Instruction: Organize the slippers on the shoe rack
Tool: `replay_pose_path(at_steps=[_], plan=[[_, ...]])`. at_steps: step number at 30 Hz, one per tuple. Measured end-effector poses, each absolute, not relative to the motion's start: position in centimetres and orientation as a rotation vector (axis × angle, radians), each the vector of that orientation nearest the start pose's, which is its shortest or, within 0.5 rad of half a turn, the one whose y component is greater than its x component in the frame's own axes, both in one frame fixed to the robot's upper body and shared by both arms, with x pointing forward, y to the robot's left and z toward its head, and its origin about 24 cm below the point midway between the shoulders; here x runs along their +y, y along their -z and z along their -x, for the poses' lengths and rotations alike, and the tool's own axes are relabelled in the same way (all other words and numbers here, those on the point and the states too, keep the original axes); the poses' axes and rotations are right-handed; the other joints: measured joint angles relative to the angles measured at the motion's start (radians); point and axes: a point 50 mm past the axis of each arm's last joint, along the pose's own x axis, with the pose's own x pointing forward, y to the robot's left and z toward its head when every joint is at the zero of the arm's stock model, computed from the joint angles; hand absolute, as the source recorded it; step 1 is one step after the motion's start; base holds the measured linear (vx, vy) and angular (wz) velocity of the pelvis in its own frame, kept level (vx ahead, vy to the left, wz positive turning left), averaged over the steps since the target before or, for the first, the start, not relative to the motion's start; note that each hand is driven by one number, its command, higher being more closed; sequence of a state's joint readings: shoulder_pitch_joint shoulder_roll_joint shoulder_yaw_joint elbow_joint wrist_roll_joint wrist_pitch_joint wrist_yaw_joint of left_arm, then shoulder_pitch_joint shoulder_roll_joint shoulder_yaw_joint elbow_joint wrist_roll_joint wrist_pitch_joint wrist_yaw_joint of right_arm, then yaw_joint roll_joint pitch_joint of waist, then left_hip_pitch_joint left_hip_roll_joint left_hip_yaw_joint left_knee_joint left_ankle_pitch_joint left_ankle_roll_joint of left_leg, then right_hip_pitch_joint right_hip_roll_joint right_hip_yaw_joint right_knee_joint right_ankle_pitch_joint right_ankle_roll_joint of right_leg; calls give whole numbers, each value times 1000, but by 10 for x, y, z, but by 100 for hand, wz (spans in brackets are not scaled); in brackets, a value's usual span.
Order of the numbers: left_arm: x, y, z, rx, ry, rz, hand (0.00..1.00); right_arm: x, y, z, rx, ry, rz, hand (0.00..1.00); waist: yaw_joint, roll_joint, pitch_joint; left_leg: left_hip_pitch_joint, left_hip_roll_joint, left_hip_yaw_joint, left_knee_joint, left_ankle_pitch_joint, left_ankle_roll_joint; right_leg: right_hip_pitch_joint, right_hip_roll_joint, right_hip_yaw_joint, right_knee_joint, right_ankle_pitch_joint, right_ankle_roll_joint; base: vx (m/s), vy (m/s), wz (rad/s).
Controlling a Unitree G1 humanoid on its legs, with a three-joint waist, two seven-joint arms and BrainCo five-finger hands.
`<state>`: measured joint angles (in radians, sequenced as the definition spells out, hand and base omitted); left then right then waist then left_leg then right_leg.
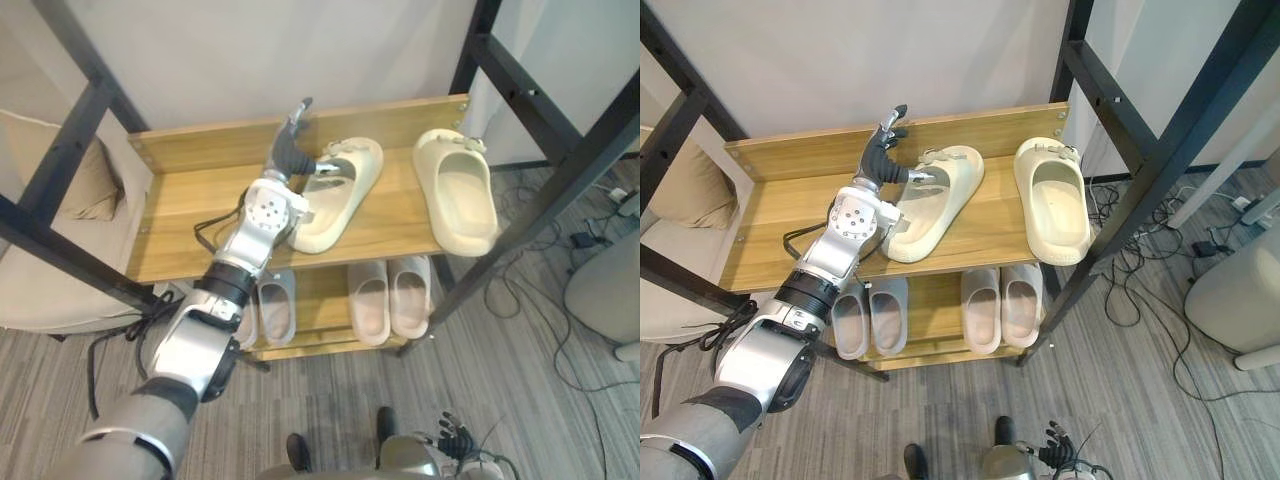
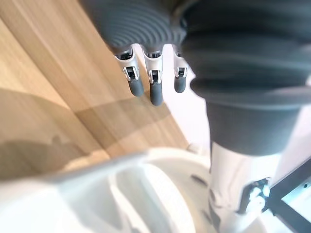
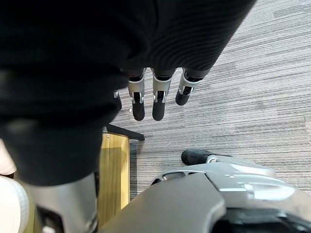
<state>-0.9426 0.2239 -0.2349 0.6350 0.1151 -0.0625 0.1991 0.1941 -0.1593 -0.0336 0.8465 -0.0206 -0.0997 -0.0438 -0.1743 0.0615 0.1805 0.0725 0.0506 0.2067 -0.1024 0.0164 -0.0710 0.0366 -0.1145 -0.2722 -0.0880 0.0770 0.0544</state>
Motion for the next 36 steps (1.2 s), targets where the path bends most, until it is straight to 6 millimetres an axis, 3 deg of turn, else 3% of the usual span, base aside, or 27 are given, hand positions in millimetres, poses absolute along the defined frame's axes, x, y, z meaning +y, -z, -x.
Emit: replay_pose_path(at_steps=[8, 26, 30, 36], plan=[[101, -197, -381, -442, 66, -367, 0, -217, 143, -98, 939, 146, 168, 0, 9, -16, -9, 0, -2, -11, 0, 4, 3, 7, -3, -15, 0, 0, 0, -13, -6, 4], [134, -131, -347, -276, 31, -39, 0, -211, 149, -90, 991, 110, 182, 0, 63, -54, -34, 5, -5, -53, 0, 11, 3, 34, -7, -52, 0, -10, 2, -13, -7, 6], [132, -120, -342, -241, 64, -5, 0, -210, 149, -89, 997, 105, 184, 0, 66, -63, -43, 5, -6, -55, 0, 11, 4, 35, -8, -53, 0, -11, 3, 0, 0, 0], [112, -110, -336, -210, 160, -2, 0, -209, 150, -89, 1006, 102, 185, 0, 67, -64, -47, 5, -7, -59, 0, 15, 5, 37, -9, -56, 0, -11, 3, 0, 0, 0]])
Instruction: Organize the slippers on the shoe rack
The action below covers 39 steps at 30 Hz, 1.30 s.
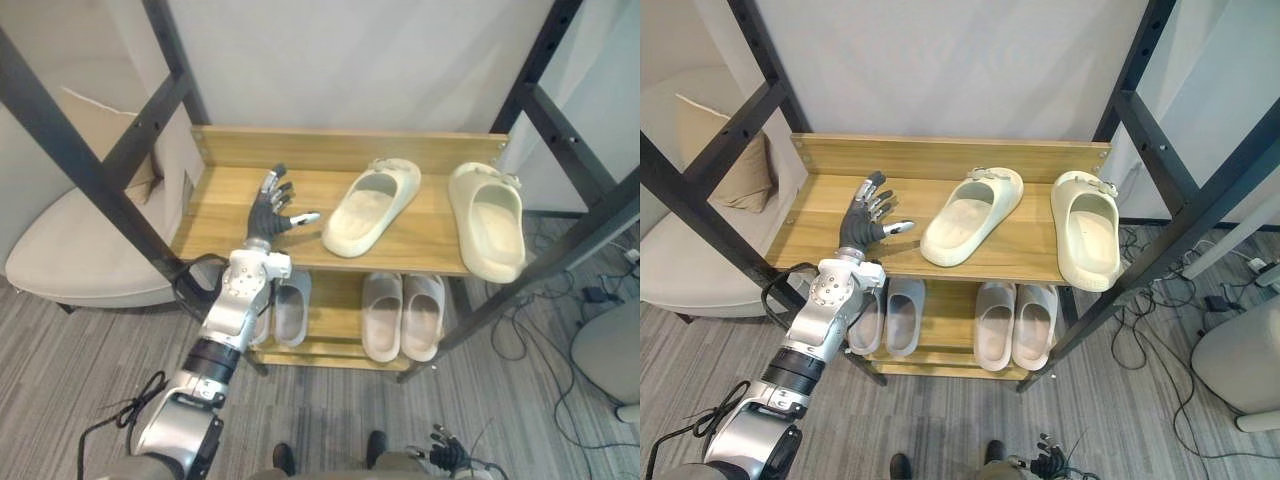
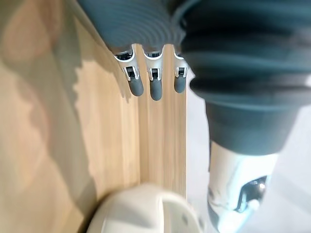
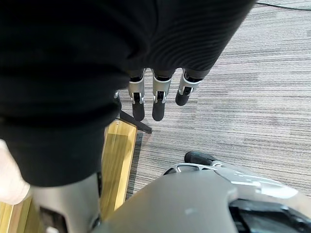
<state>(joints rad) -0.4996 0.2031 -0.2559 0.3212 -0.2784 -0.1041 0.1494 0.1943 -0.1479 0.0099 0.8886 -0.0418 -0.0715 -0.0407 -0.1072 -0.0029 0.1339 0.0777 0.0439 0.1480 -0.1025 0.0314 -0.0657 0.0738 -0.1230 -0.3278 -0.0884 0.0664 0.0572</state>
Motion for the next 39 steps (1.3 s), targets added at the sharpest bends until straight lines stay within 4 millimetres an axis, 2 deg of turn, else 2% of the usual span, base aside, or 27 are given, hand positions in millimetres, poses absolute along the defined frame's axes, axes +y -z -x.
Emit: replay_pose_path(at_steps=[6, 10, 22, 31, 39], plan=[[75, -102, -327, -179, 295, 29, 0, -209, 151, -86, 1022, 100, 186, 0, -1, 1, -20, 3, 1, 6, 0, 0, 0, 0, 0, 7, 0, 0, 0, -3, -1, -2], [57, -97, -321, -155, 354, 53, 0, -209, 153, -84, 1033, 101, 186, 0, -3, 1, -20, 17, 3, 12, 0, -1, -1, 11, 2, 12, -1, 0, 0, -3, -1, -4], [26, -93, -310, -133, 456, 94, 0, -209, 153, -84, 1037, 102, 186, 0, -6, 2, -22, 28, 11, 35, 0, -7, -8, 10, 4, 27, -7, -4, 6, -8, -3, -6], [12, -94, -312, -120, 502, 80, 0, -210, 154, -83, 1042, 107, 187, 0, -9, -1, -27, 28, 13, 35, 0, -8, -10, 11, 6, 26, -7, -4, 5, 0, 0, 0], [14, -94, -315, -114, 490, 73, 0, -210, 154, -83, 1042, 113, 187, 0, -9, -4, -29, 28, 14, 35, 0, -8, -10, 11, 7, 25, -8, -3, 5, 0, 0, 0]])
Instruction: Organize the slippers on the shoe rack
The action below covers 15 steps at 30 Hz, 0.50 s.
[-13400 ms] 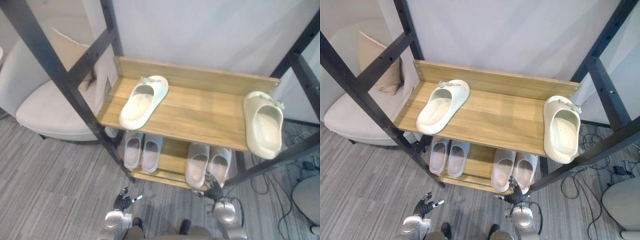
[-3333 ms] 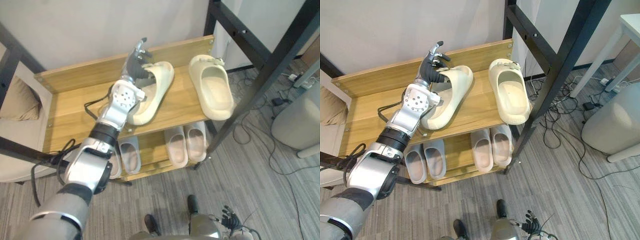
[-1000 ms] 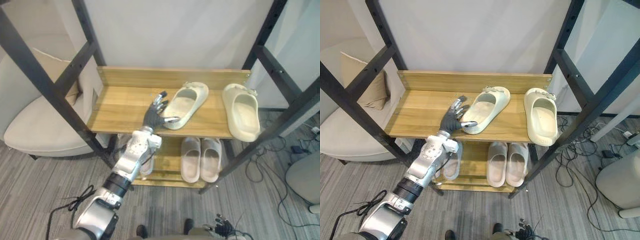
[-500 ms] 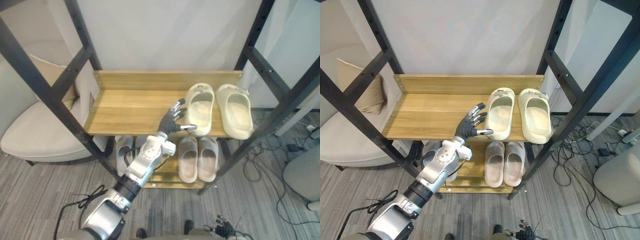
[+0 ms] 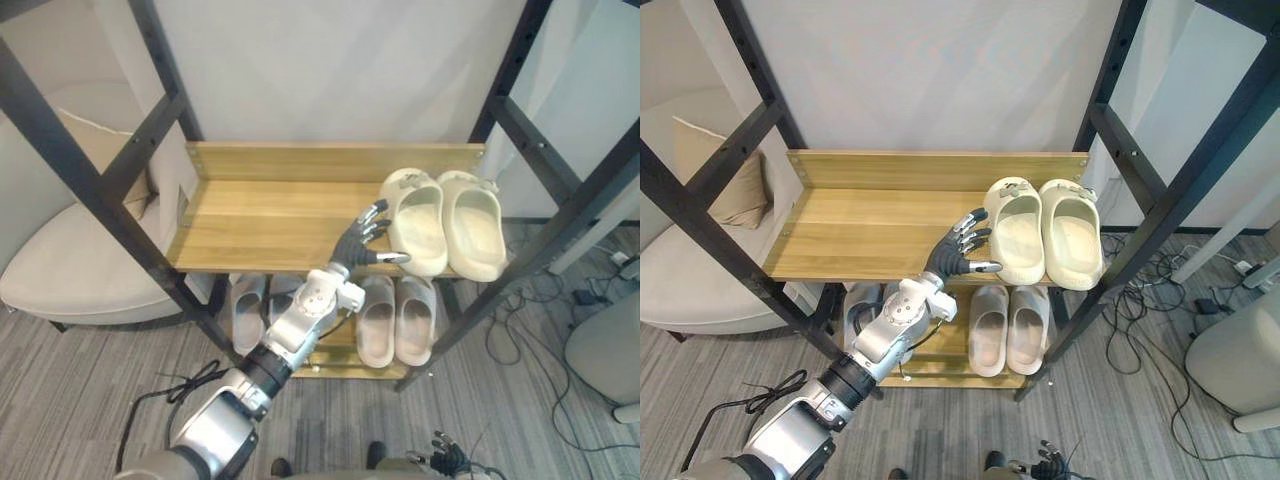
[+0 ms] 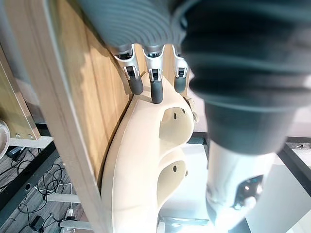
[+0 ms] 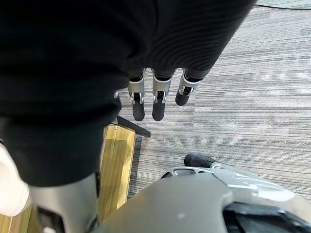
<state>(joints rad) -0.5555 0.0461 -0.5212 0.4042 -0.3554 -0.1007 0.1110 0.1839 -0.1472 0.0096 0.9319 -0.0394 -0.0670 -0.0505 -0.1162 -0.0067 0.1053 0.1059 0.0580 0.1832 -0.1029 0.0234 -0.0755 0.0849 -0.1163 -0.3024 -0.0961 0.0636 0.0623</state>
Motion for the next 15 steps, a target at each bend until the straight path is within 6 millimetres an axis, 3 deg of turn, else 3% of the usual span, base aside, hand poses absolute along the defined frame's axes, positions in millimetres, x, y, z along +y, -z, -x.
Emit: replay_pose_path(at_steps=[7, 13, 15], plan=[[42, -98, -320, -130, 421, 71, 0, -211, 153, -85, 1040, 114, 185, 0, 0, 0, 0, -2, 1, -9, 0, 0, 0, 2, 0, -12, 0, -1, 1, 0, 0, 3], [71, -106, -299, -209, 405, 89, 0, -210, 155, -83, 1055, 103, 183, 0, 14, -1, 0, -5, -4, -45, 0, 0, 0, 19, -5, -46, 4, -8, 9, 10, -5, 18], [76, -108, -289, -231, 409, 103, 0, -209, 155, -84, 1058, 98, 185, 0, 32, -2, 0, -6, -6, -53, 0, 1, 1, 22, -7, -51, 5, -9, 10, 10, -1, 12]])
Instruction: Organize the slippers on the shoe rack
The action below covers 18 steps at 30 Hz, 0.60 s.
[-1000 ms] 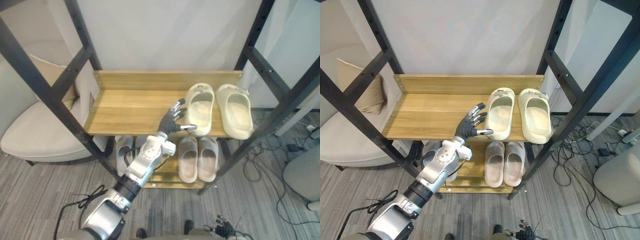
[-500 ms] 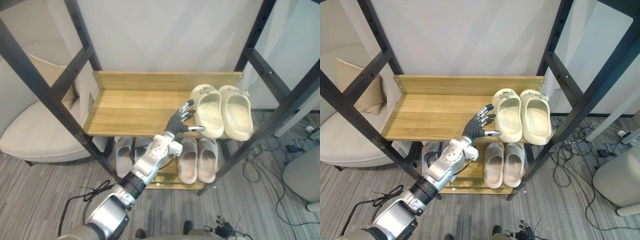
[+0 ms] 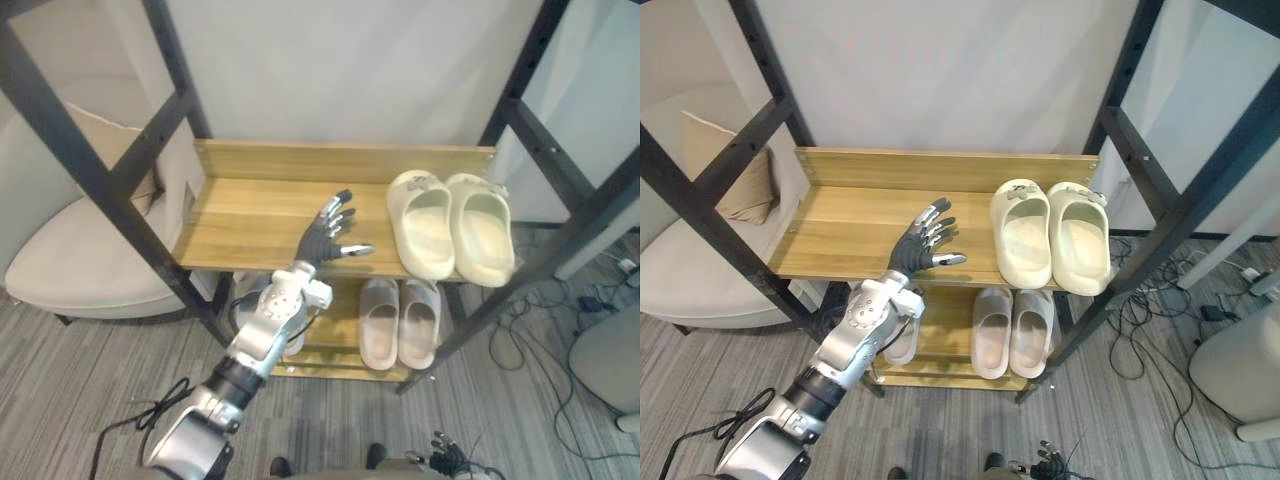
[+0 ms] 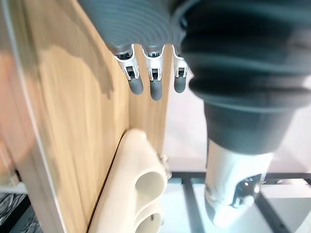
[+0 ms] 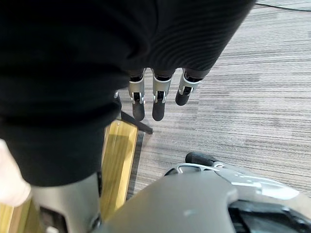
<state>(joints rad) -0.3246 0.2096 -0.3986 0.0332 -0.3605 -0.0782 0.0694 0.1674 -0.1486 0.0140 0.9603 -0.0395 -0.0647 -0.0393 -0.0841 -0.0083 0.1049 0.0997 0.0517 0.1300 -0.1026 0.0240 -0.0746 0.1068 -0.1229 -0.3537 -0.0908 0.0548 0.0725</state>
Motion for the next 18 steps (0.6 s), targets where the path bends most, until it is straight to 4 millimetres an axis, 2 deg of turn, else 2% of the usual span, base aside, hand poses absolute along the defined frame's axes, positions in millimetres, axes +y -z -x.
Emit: replay_pose_path(at_steps=[4, 8, 12, 18], plan=[[82, -109, -267, -251, 445, 180, 0, -211, 155, -85, 1057, 94, 192, 0, 30, -2, -1, -1, -7, -10, 0, 2, 2, 6, -2, -12, 1, -1, 1, -6, 3, 8], [88, -99, -244, -217, 473, 240, 0, -208, 155, -88, 1055, 62, 204, 0, 40, -3, -2, 4, -11, -33, 0, 6, 8, 20, -5, -29, 1, -4, 3, -26, -1, 17], [99, -76, -223, -122, 466, 282, 0, -208, 156, -89, 1058, 50, 200, 0, 66, -8, -7, 3, -11, -47, 0, 6, 8, 23, -5, -46, 1, -16, 1, -42, -5, 10], [123, -19, -184, 126, 361, 306, 0, -208, 158, -83, 1084, 29, 229, 0, 93, -19, -31, -11, -12, -77, 0, 9, 7, 26, -4, -65, 2, -27, 6, 2, -12, 14]])
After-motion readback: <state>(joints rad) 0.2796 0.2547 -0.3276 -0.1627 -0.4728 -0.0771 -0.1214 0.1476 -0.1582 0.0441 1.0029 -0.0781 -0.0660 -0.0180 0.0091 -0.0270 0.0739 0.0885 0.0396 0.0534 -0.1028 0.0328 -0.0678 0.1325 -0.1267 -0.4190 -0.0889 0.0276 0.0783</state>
